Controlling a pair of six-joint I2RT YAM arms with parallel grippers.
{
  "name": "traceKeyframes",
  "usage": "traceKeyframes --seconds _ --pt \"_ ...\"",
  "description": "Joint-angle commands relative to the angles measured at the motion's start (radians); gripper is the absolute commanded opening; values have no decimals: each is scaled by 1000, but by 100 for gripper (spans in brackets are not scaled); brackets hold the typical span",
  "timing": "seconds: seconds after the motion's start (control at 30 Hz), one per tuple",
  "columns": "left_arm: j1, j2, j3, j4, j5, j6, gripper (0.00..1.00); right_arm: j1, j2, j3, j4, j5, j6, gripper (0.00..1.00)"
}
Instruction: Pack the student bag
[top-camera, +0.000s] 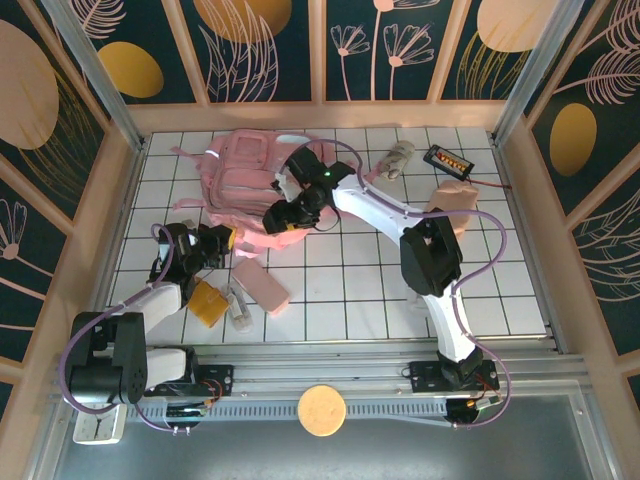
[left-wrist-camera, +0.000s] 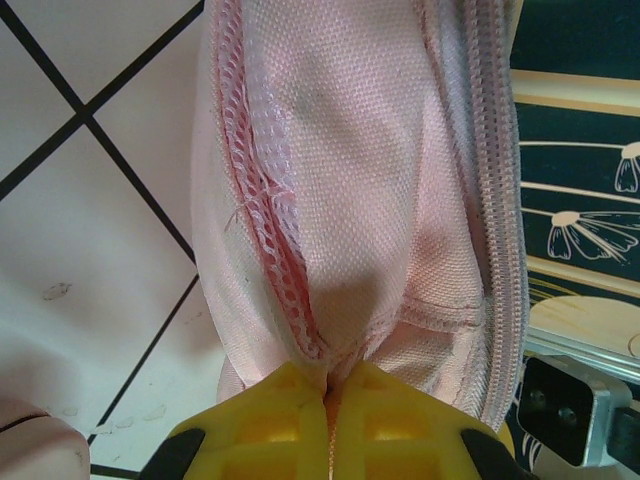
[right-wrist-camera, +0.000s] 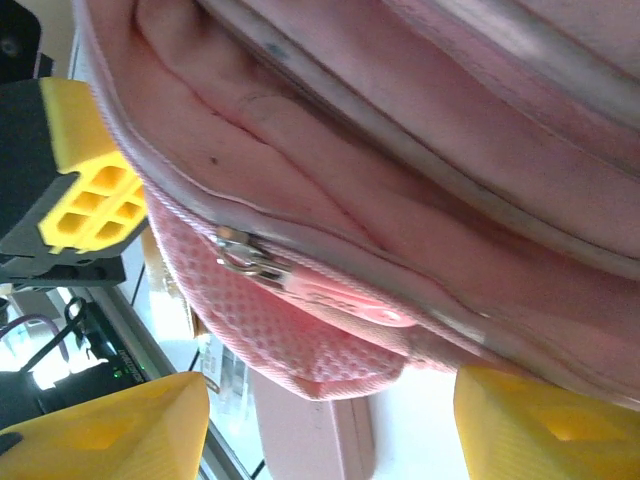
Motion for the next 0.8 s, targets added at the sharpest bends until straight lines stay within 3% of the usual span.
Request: traceKeyframes --seconds 0.0,0.37,0.57,0.77 --pt "3 -15 4 61 42 0 0 -12 25 56 -40 15 -46 66" --pt "3 -17 -2 53 43 4 0 -7 159 256 -8 -94 -16 64" --pt "3 -13 0 61 45 2 0 -4 134 203 -28 -108 -38 44" --pt "4 -14 0 59 43 2 0 4 35 46 30 -109 -43 45"
